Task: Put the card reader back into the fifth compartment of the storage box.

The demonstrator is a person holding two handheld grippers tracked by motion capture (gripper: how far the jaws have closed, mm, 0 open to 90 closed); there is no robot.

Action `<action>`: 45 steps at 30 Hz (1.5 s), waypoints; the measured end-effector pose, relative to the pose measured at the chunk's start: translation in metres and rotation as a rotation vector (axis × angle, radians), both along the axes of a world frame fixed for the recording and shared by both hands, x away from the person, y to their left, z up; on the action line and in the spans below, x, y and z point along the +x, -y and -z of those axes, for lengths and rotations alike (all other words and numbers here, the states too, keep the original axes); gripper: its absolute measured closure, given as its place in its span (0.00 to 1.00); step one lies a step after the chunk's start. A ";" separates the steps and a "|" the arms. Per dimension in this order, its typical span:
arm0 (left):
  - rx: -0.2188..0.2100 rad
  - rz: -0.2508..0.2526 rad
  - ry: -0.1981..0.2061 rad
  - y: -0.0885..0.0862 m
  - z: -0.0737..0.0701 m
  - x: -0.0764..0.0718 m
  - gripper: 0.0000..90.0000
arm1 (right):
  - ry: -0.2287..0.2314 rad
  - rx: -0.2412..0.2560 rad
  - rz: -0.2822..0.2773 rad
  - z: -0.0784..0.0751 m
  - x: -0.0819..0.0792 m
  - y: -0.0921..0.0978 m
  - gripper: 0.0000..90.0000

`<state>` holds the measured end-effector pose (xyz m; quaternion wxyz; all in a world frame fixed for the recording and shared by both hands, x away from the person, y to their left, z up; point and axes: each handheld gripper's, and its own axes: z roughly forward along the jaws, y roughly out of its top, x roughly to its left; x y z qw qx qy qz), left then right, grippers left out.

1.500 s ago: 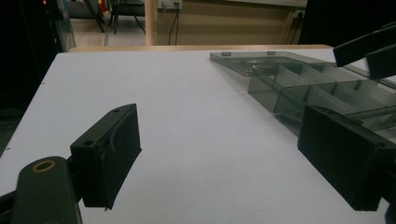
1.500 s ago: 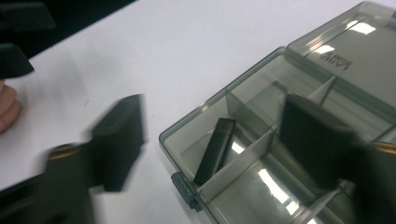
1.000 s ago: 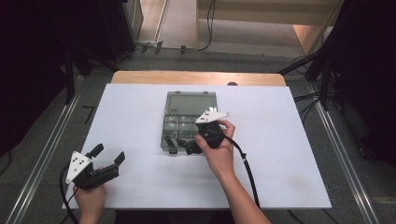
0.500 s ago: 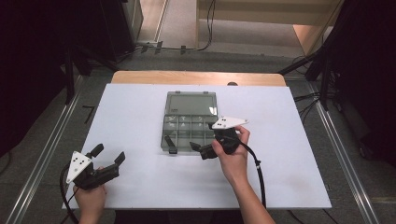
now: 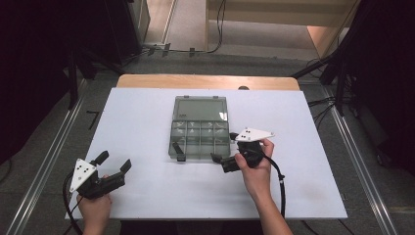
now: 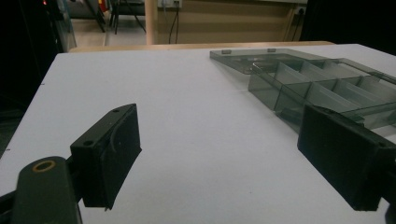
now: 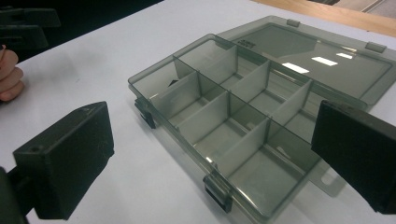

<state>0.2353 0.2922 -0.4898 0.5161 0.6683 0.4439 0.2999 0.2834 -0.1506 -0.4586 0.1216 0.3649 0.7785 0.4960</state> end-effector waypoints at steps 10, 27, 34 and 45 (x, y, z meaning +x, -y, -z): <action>0.000 0.000 0.000 0.000 0.000 0.000 0.15 | 0.008 0.005 0.023 0.004 -0.008 0.016 0.00; 0.002 -0.002 0.000 0.000 0.000 0.000 0.15 | 0.018 0.021 0.084 0.012 -0.023 0.050 0.00; 0.002 -0.002 0.001 0.000 0.000 0.000 0.15 | 0.025 0.031 0.118 0.014 -0.030 0.068 0.00; 0.005 -0.003 -0.001 0.001 0.000 0.000 0.15 | 0.034 0.033 0.158 0.019 -0.042 0.093 0.00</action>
